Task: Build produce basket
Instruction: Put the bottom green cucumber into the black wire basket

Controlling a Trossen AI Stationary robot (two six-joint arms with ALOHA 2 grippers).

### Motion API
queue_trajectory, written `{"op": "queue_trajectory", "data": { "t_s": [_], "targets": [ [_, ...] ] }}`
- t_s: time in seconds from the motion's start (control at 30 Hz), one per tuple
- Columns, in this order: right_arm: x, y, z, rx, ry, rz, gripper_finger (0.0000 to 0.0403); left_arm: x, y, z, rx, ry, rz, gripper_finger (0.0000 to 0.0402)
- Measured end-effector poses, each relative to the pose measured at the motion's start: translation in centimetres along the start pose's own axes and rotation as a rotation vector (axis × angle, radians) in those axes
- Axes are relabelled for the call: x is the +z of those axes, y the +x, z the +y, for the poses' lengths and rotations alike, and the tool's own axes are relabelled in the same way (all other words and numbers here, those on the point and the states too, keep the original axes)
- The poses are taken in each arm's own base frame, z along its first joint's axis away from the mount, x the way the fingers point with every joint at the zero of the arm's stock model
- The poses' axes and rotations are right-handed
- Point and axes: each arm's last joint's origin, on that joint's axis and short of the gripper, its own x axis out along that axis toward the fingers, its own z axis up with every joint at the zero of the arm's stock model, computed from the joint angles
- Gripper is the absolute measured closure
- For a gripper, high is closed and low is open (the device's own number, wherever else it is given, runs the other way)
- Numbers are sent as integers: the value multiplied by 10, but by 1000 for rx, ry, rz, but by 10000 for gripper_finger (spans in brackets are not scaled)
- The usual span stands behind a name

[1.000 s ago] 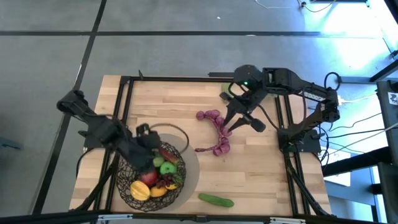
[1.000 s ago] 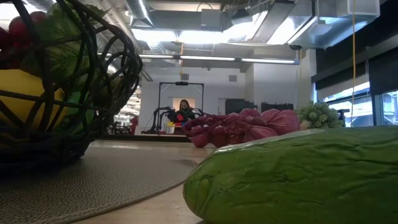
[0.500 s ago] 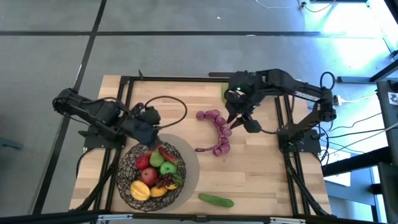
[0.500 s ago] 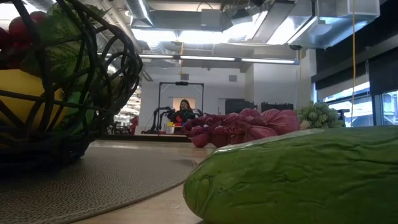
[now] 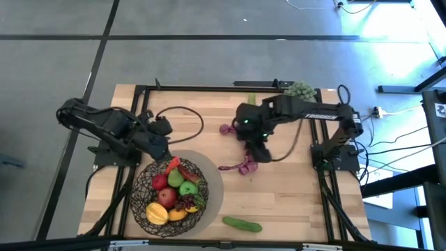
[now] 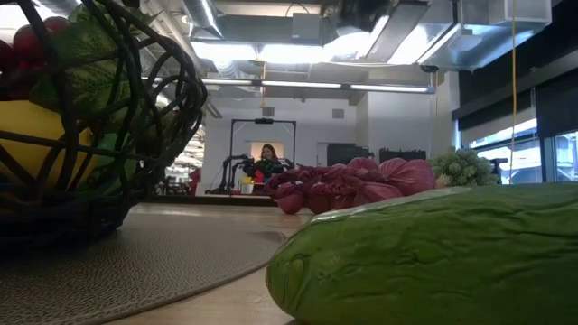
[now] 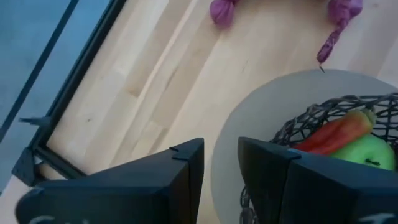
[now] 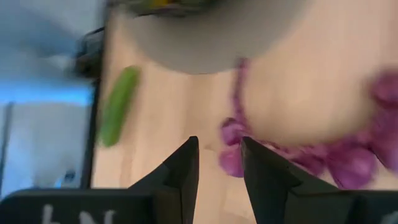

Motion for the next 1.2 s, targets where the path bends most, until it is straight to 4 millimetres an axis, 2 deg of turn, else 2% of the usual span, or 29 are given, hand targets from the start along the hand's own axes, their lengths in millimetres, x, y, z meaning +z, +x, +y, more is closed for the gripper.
{"op": "queue_trajectory", "data": {
  "t_s": [0.1,0.27,0.57,0.73,0.83,1.0,1.2],
  "targets": [
    [5,15,-3,-82,154,21,290,-2,-6,6,-14,7,-15,314],
    [11,36,0,-26,272,59,290,-6,-17,19,-43,31,-50,314],
    [17,95,49,121,96,168,290,-10,-27,31,-67,66,-83,314],
    [26,119,63,160,182,140,290,-10,-28,32,-72,64,-86,314],
    [27,127,67,213,280,158,290,-11,-29,31,-90,75,-74,314],
    [27,130,72,215,348,173,290,-13,-30,28,-132,140,-55,314],
    [28,131,75,231,334,156,263,-15,-32,26,-148,152,-53,314]
  ]
}}
